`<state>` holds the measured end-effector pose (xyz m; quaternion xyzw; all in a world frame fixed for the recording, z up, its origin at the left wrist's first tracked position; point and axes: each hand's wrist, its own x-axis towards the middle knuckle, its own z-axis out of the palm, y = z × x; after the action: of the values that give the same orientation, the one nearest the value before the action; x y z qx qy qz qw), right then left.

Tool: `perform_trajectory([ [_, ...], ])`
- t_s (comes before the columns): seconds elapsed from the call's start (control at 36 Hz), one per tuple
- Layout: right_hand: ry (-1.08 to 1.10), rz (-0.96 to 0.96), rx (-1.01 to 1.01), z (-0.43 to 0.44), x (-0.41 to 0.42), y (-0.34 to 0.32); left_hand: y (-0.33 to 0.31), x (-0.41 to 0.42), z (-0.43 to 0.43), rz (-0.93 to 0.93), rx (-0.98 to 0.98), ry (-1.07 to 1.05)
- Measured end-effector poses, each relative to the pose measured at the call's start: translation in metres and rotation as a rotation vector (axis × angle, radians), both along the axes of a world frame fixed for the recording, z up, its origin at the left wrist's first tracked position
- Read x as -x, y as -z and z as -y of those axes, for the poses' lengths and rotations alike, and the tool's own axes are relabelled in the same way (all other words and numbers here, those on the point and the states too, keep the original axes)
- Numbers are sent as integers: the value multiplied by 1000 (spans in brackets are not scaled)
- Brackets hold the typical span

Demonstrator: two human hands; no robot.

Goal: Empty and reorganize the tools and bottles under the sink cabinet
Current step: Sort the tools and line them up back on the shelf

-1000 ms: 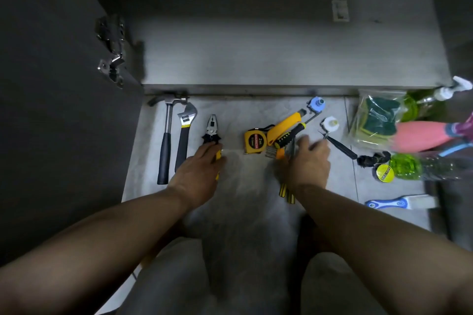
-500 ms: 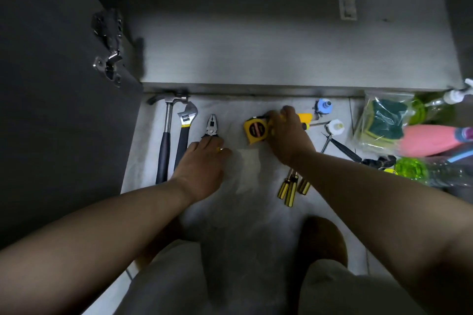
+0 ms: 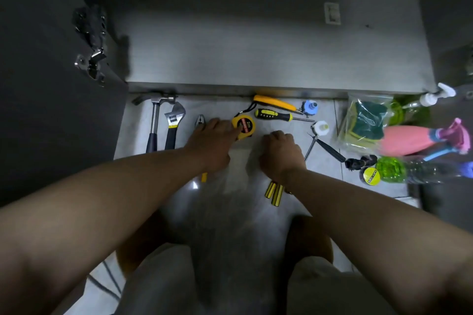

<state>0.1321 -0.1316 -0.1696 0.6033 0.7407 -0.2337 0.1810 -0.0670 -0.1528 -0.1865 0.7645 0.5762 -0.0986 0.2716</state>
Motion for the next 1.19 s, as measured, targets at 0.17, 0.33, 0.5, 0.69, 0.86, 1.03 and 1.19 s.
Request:
perform_trajectory([
  [0.17, 22, -5, -157, 5, -16, -5, -1, 3, 7, 78, -60, 56],
  [0.33, 129, -56, 51, 17, -20, -3, 8, -11, 6, 35, 11, 51],
  [0.5, 25, -56, 21, 6, -21, 1, 11, -13, -11, 96, 94, -66],
  [0.69, 399, 36, -208, 19, -33, 0, 14, -4, 2, 136, 24, -89],
  [0.86, 855, -123, 120, 47, -52, 17, 17, -3, 31, 141, -36, -14],
  [1.03, 888, -179, 177, 40, -51, 23, 17, -4, 53, 134, -10, 49],
  [1.19, 844, -84, 119, 34, -55, 26, 10, -12, 52, 221, -19, -51],
])
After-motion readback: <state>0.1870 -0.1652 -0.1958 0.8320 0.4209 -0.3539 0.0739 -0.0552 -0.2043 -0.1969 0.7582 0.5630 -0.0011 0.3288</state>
